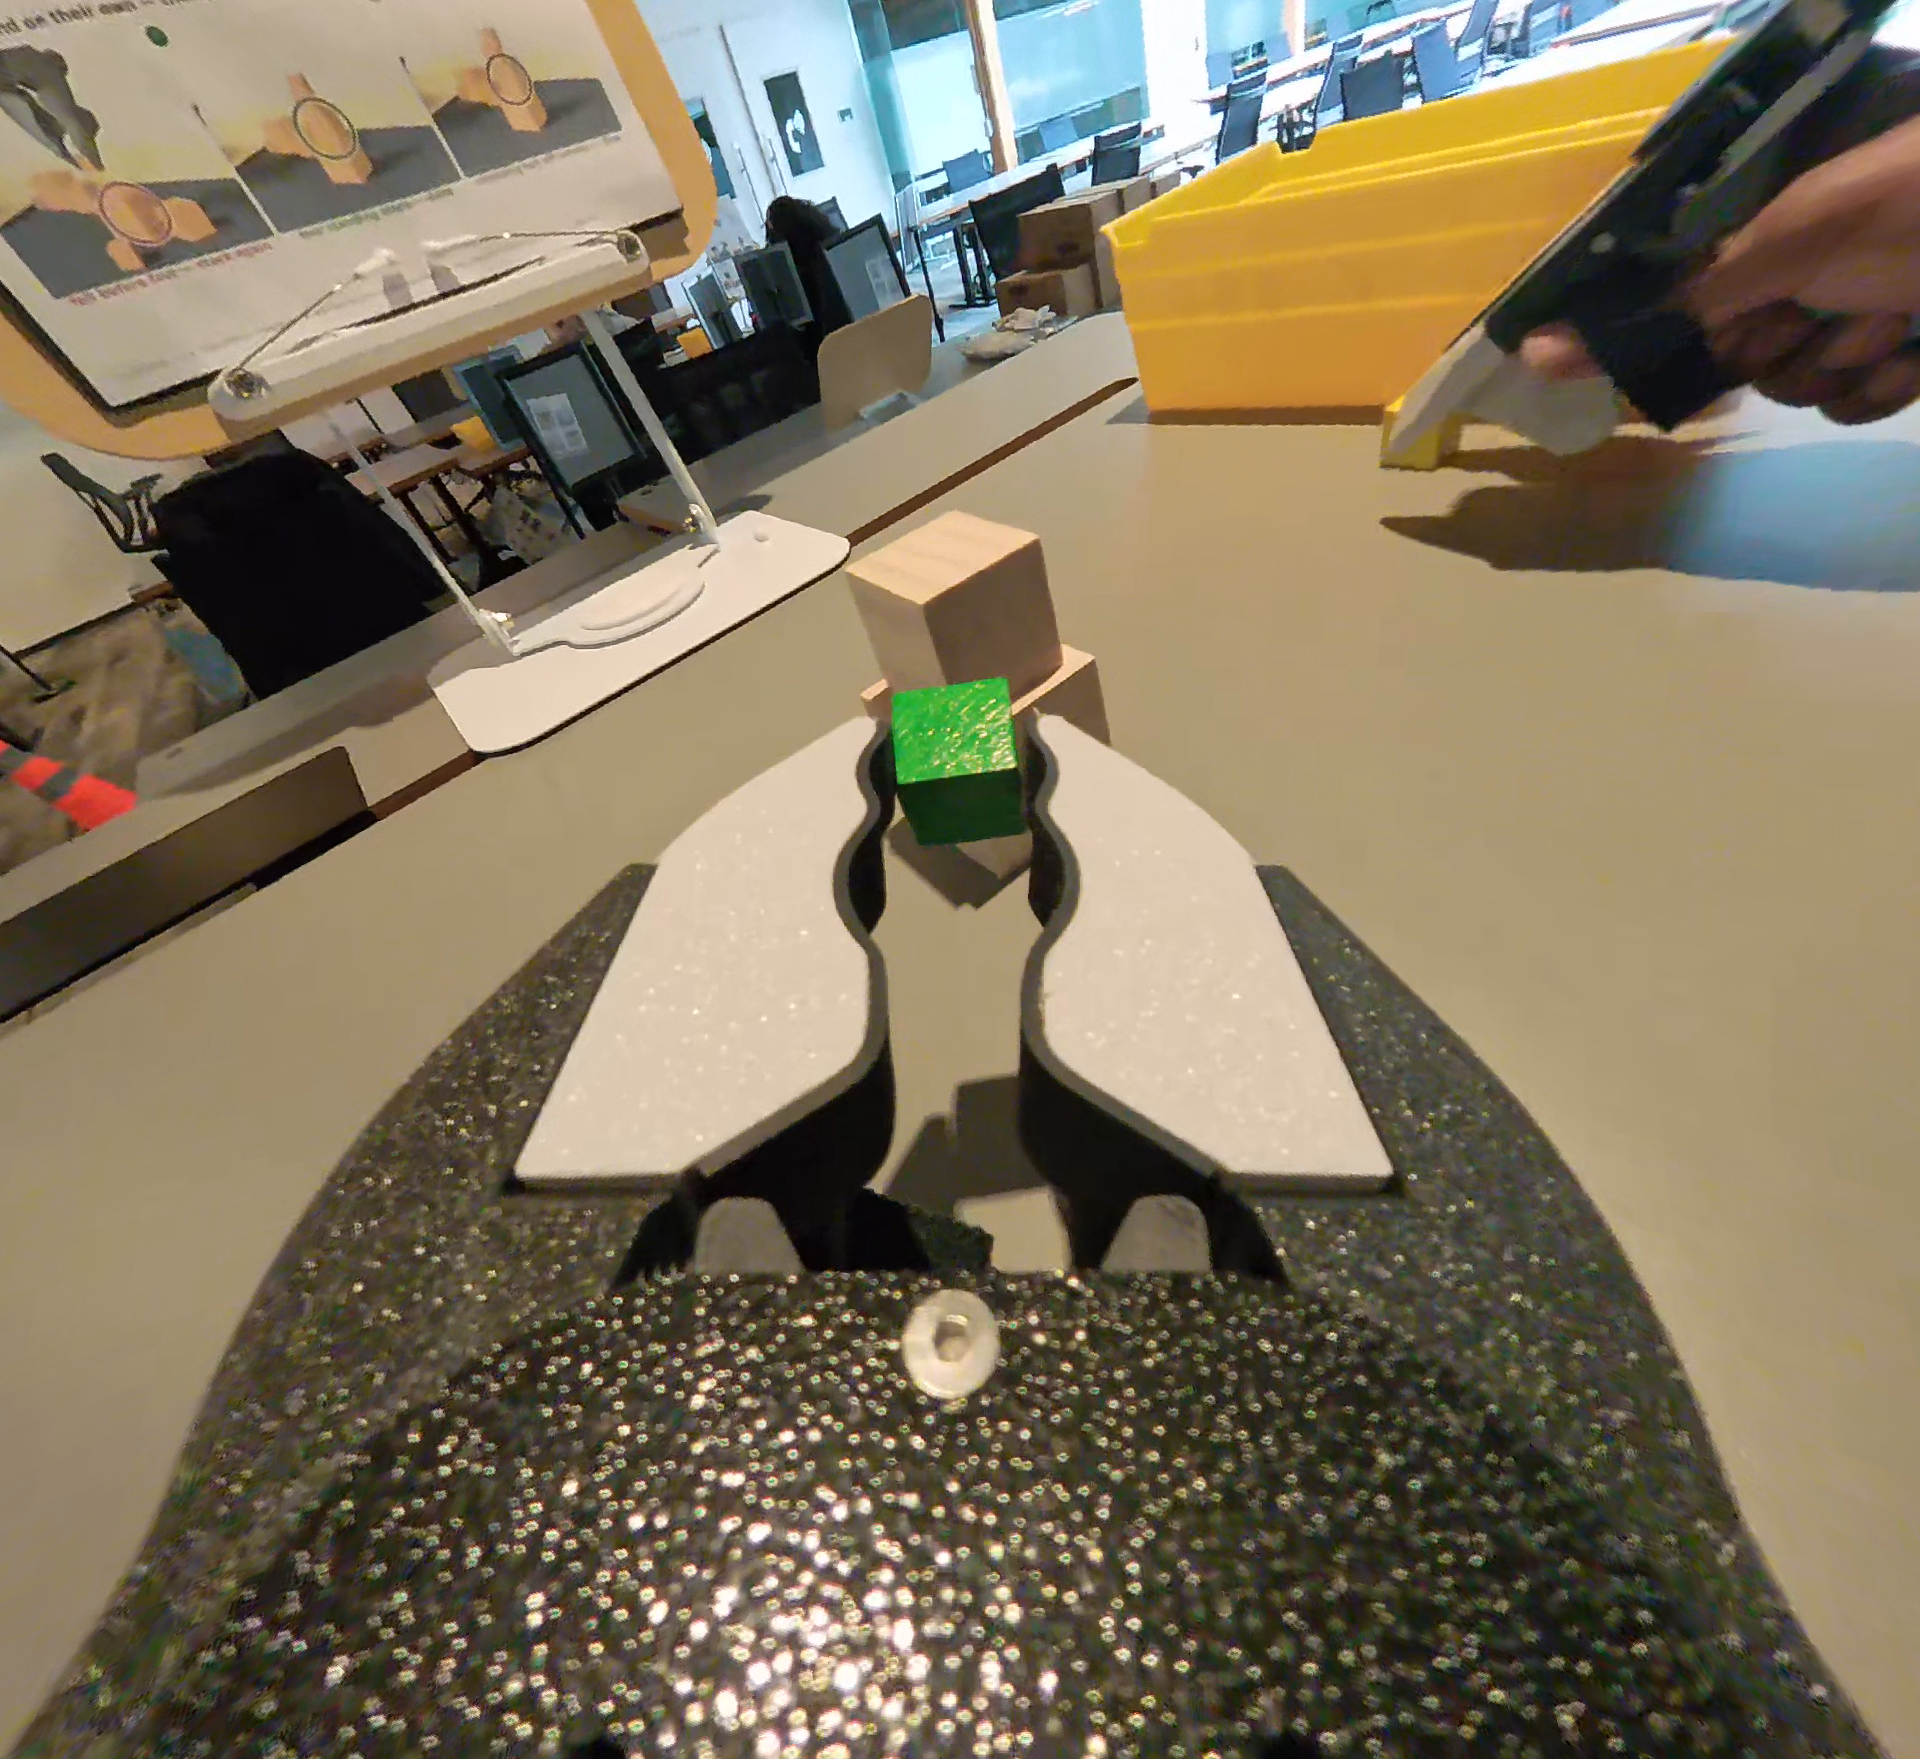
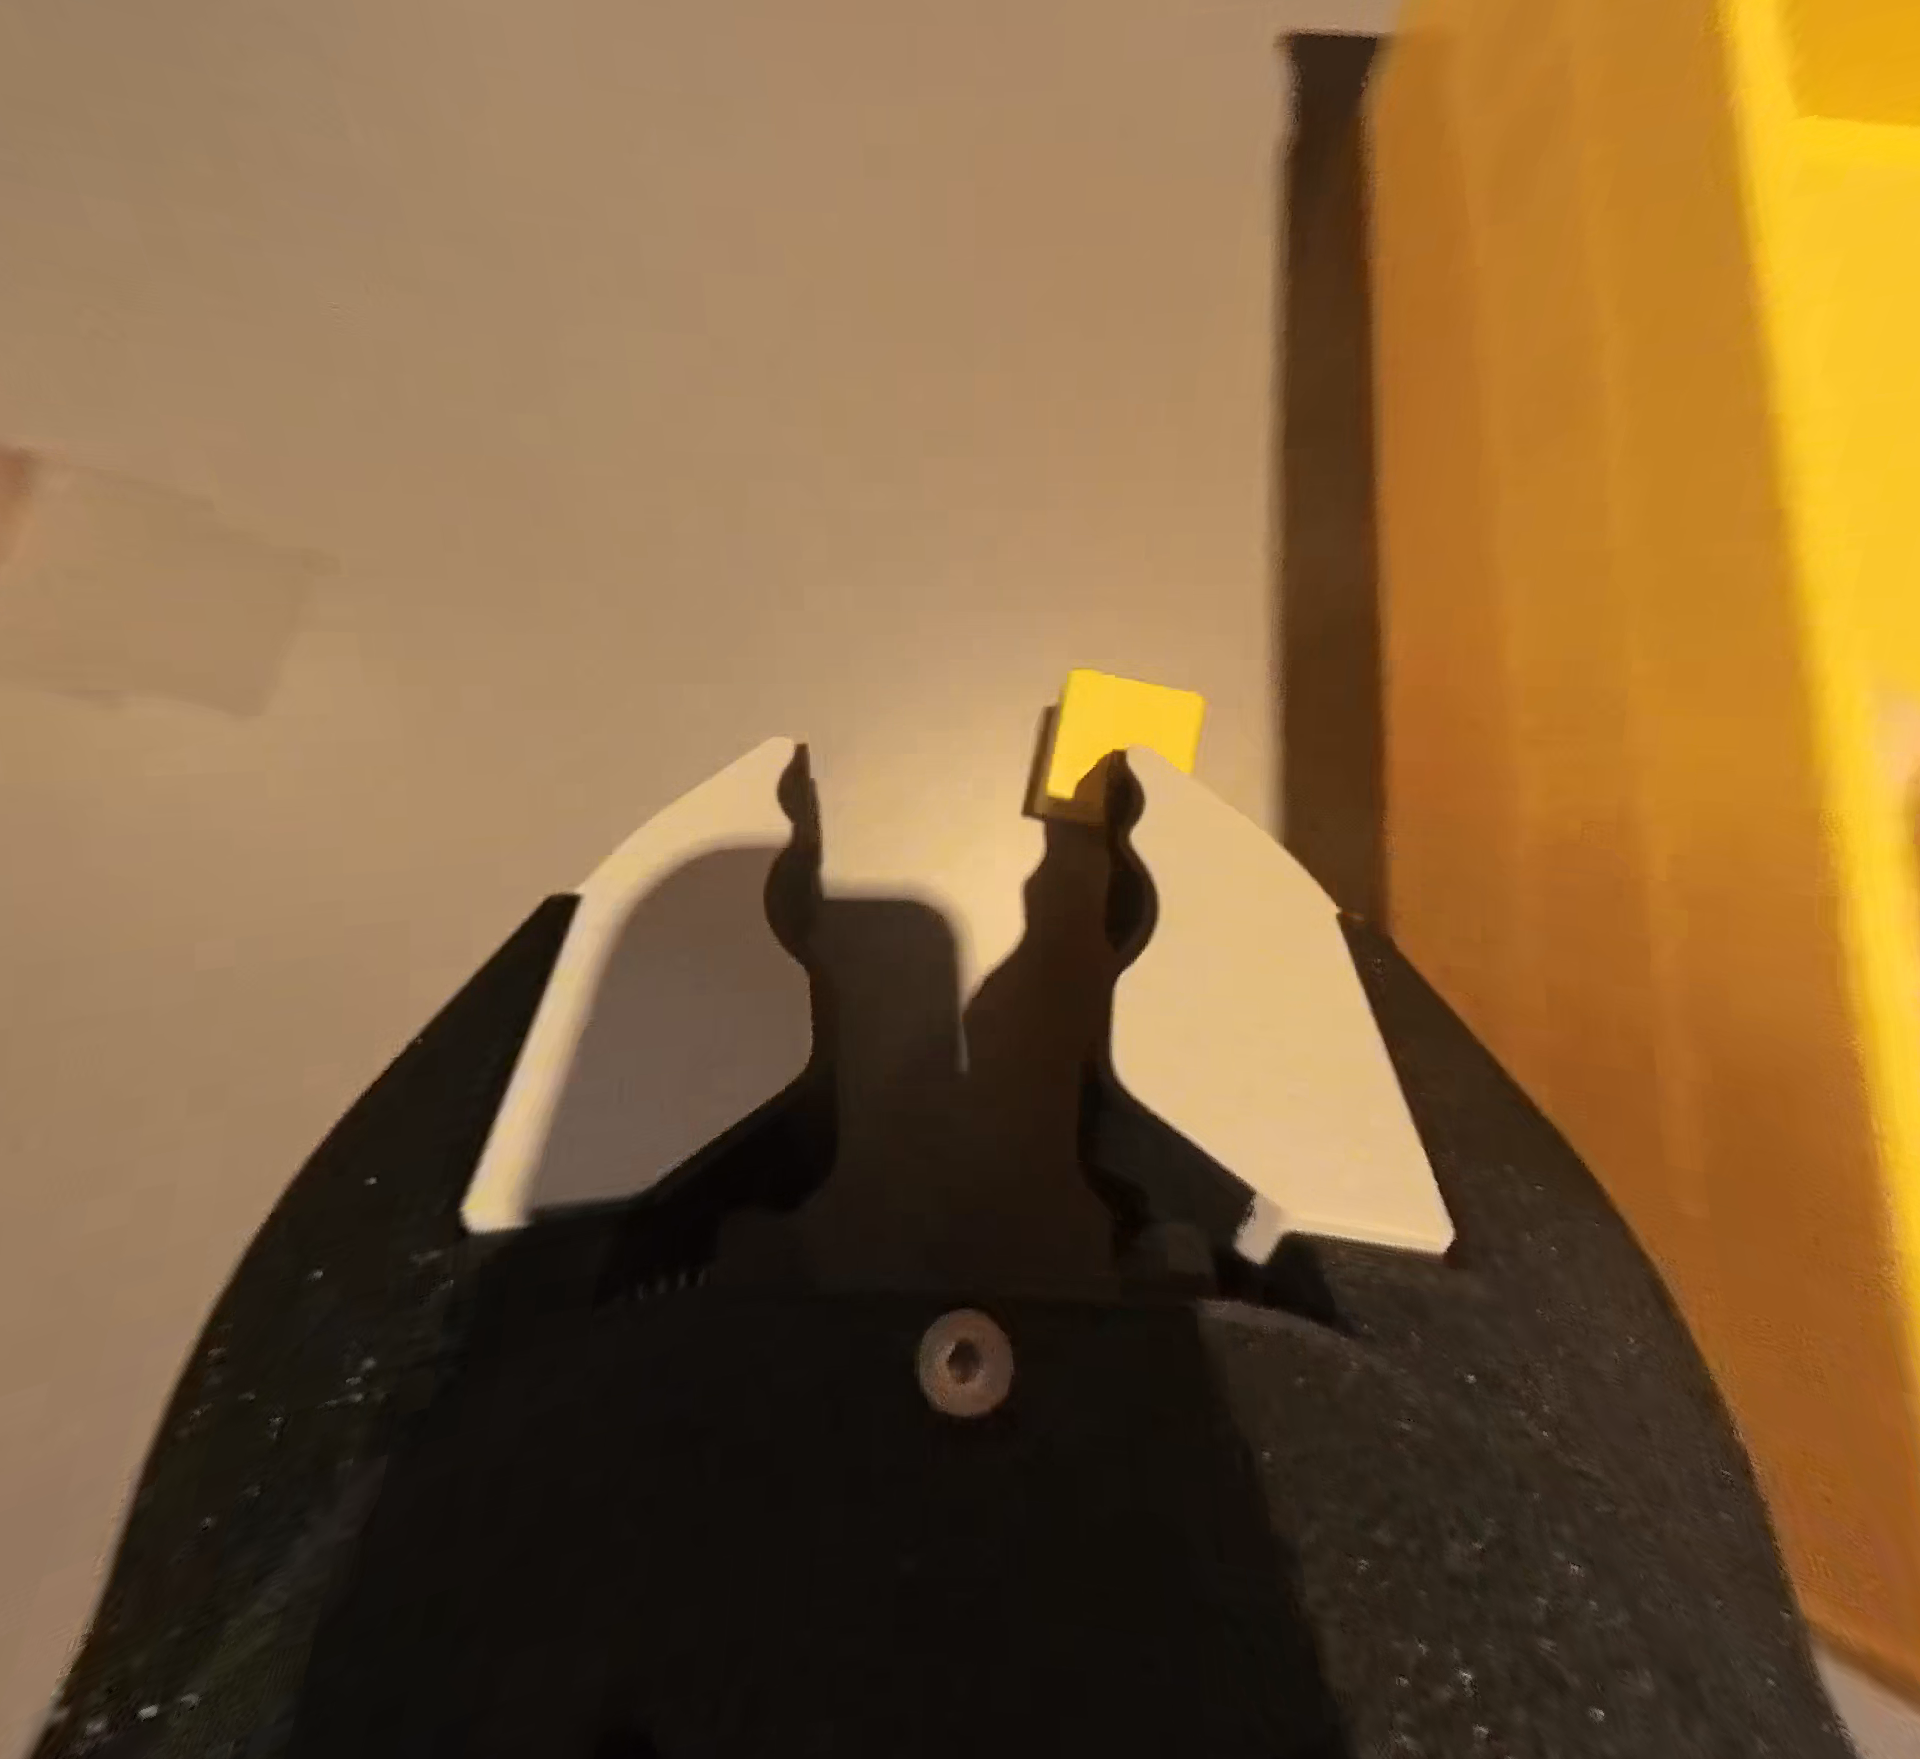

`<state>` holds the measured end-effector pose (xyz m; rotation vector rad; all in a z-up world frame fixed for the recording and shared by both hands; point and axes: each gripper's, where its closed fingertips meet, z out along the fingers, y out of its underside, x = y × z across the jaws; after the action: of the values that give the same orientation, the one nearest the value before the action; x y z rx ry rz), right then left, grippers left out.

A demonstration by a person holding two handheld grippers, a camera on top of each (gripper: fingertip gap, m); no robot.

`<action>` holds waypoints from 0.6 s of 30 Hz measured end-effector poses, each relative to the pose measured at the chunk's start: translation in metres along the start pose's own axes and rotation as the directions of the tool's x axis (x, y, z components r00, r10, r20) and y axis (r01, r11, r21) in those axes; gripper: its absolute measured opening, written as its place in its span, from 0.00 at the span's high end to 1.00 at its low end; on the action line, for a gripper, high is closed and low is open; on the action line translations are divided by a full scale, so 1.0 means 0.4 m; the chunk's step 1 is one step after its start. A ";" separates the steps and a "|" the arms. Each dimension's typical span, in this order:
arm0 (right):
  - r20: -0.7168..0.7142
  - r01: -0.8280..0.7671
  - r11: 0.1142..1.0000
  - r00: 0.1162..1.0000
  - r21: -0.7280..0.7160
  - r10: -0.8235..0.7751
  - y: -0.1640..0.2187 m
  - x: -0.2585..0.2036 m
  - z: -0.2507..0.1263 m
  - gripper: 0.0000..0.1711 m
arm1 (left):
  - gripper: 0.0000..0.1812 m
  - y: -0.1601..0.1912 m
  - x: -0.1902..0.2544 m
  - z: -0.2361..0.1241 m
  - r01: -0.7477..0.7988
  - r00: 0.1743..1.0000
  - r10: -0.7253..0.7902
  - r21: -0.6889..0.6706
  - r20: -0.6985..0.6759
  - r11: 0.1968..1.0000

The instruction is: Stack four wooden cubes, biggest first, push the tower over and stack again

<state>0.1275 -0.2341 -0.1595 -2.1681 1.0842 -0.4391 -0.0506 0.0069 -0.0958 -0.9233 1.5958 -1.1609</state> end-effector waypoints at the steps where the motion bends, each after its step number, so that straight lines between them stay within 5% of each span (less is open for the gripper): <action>1: 0.072 0.014 1.000 0.997 0.016 -0.015 0.003 -0.036 -0.009 0.69 | 0.88 0.002 -0.001 0.001 0.002 1.000 -0.002 -0.006 0.001 1.000; 3: 0.116 0.031 0.997 0.992 0.066 -0.039 0.006 -0.072 -0.029 0.69 | 0.88 0.004 -0.001 0.004 0.000 1.000 0.000 -0.014 0.003 1.000; 8: -0.106 -0.036 0.983 0.993 0.181 0.055 0.010 0.003 -0.054 0.67 | 0.88 0.008 0.000 0.007 -0.003 1.000 0.003 -0.029 0.007 1.000; 18: -0.013 0.124 0.991 0.992 0.044 -0.124 0.040 0.014 0.029 0.61 | 0.88 -0.002 0.018 -0.003 -0.033 0.999 0.034 0.007 -0.026 0.999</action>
<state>0.1278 -0.2407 -0.1788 -2.2038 0.9392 -0.5262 -0.0537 0.0004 -0.0966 -0.8773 1.6213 -1.1586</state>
